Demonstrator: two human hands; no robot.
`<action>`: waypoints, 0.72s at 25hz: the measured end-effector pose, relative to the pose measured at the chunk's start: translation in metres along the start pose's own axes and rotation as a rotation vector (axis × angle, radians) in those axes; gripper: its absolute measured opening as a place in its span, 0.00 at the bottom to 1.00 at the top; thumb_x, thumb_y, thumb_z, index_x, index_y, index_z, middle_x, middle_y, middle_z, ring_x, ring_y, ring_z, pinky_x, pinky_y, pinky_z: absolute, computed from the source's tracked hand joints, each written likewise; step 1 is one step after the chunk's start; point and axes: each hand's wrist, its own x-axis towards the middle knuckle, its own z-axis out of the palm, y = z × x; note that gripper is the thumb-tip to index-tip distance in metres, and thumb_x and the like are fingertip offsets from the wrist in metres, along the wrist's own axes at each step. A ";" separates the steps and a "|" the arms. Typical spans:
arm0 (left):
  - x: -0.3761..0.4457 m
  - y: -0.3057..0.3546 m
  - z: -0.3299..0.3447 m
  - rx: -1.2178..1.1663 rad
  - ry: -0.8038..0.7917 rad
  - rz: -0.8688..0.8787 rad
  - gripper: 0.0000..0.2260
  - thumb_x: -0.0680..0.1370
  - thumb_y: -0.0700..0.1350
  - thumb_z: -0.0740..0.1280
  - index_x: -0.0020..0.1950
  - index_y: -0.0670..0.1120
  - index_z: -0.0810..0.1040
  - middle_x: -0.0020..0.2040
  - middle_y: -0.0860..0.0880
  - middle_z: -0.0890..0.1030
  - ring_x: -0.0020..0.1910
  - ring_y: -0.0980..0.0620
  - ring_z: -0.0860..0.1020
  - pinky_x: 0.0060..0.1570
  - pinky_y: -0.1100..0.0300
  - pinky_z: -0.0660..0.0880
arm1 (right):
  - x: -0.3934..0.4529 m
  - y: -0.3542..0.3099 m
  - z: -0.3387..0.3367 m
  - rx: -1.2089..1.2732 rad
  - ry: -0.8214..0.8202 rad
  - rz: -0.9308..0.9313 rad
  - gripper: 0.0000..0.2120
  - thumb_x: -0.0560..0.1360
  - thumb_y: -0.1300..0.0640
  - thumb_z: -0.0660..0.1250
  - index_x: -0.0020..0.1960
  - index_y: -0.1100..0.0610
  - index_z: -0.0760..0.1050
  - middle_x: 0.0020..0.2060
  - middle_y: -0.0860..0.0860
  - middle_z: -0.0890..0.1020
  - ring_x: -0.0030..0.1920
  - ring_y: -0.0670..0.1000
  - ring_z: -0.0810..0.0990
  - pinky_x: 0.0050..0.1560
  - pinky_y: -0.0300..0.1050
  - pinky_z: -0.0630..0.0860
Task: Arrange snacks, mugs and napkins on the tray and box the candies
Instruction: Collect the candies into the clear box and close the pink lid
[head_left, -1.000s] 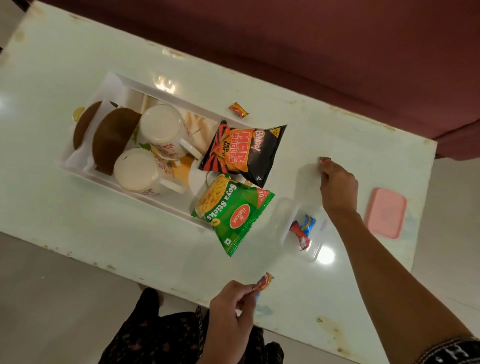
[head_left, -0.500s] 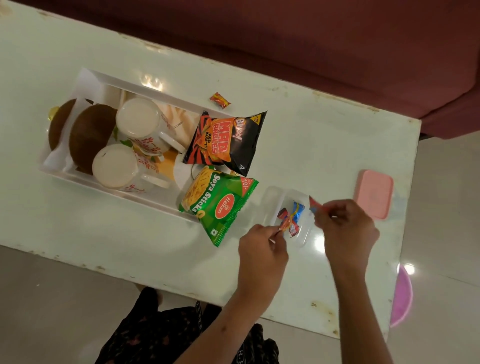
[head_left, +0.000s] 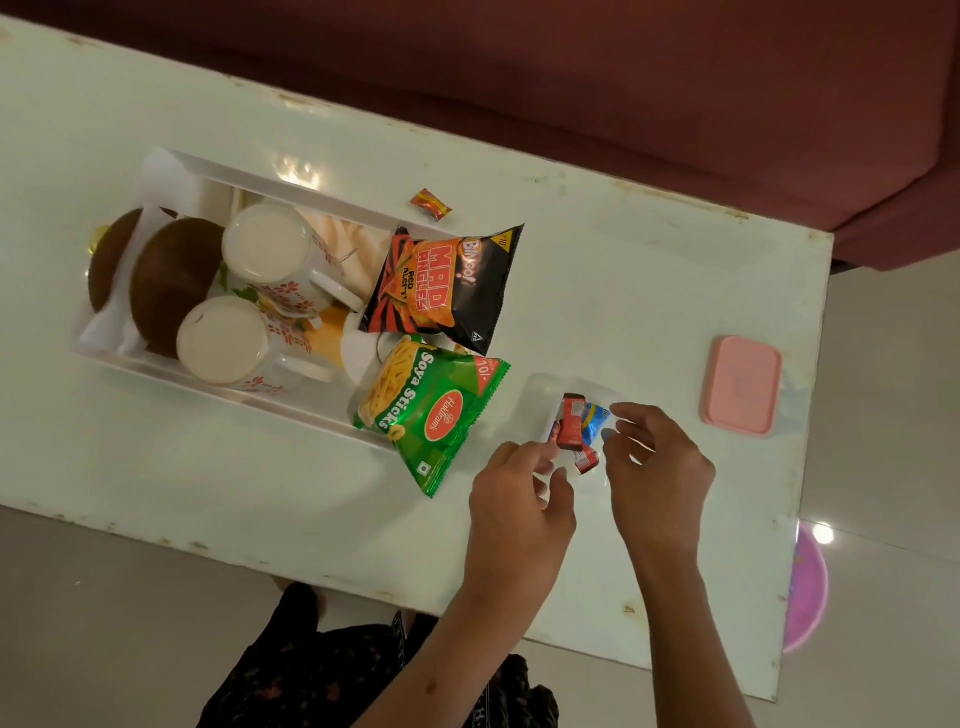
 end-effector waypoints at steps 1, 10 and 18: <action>0.001 0.003 -0.007 -0.023 0.028 0.038 0.11 0.74 0.41 0.67 0.56 0.46 0.79 0.48 0.49 0.81 0.42 0.55 0.79 0.41 0.71 0.77 | 0.003 -0.004 -0.001 0.012 0.001 -0.006 0.12 0.72 0.70 0.64 0.51 0.60 0.80 0.44 0.54 0.81 0.44 0.49 0.80 0.38 0.17 0.67; 0.144 0.042 -0.101 0.058 0.318 0.552 0.09 0.78 0.41 0.61 0.49 0.40 0.80 0.42 0.44 0.81 0.40 0.49 0.79 0.40 0.53 0.79 | 0.039 -0.053 0.016 0.046 -0.022 -0.140 0.08 0.75 0.61 0.67 0.53 0.54 0.80 0.51 0.53 0.83 0.52 0.51 0.81 0.56 0.47 0.77; 0.301 0.037 -0.119 0.981 -0.123 0.404 0.22 0.73 0.29 0.63 0.66 0.42 0.72 0.64 0.41 0.73 0.63 0.42 0.73 0.59 0.54 0.72 | 0.028 -0.051 0.022 0.073 -0.069 -0.129 0.10 0.74 0.62 0.68 0.49 0.48 0.78 0.48 0.46 0.82 0.48 0.45 0.80 0.45 0.23 0.70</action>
